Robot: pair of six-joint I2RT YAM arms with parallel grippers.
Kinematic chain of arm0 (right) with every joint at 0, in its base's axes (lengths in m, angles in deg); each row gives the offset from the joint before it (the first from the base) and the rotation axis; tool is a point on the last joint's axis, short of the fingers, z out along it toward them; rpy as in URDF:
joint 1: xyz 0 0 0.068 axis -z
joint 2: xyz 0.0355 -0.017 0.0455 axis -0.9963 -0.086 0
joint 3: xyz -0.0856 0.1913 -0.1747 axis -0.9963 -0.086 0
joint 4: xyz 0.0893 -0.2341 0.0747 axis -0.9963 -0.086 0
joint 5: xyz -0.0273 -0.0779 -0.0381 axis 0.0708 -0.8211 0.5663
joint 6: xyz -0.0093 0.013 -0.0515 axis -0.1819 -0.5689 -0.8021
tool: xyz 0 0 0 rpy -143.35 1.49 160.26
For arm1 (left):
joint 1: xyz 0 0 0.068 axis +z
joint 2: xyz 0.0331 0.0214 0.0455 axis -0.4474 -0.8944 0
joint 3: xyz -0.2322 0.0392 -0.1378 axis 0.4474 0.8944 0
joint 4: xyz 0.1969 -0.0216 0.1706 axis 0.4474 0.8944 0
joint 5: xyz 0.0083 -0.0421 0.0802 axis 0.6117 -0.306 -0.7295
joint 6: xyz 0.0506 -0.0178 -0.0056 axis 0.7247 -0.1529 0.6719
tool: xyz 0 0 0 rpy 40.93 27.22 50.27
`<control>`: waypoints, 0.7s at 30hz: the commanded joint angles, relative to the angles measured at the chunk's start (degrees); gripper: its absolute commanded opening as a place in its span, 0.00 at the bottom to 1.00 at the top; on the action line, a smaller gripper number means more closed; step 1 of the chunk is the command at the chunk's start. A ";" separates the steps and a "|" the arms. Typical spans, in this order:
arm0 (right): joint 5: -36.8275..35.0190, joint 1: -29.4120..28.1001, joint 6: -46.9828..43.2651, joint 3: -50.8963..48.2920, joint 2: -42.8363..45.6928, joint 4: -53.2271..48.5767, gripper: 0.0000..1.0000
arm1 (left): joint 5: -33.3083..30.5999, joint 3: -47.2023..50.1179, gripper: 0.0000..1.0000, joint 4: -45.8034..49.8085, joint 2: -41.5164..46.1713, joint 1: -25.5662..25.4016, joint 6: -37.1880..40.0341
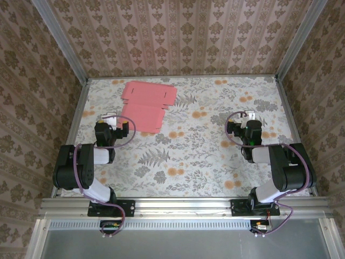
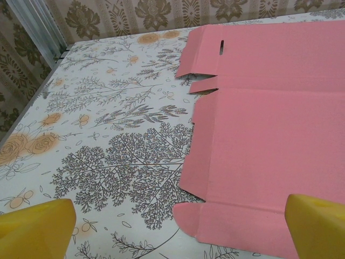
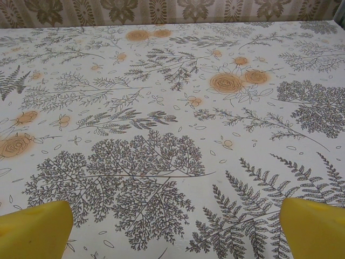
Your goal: Fold the paper box
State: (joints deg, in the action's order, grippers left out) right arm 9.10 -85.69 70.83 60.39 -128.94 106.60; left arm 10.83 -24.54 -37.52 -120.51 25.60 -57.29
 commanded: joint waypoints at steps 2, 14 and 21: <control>0.71 -0.08 0.13 0.79 0.04 1.31 1.00 | 1.02 -0.64 1.00 -0.09 0.37 0.48 -0.76; -4.91 -1.21 4.83 9.05 18.87 -29.54 1.00 | -10.22 -11.40 1.00 36.28 18.96 -7.43 -2.77; -2.58 -1.31 15.34 17.49 27.26 -49.89 1.00 | -4.61 -24.63 1.00 60.69 20.44 -9.82 -15.72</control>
State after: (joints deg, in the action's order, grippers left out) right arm 6.25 -86.83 79.84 75.03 -103.80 69.95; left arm 3.99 -46.44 7.48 -99.03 16.57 -66.28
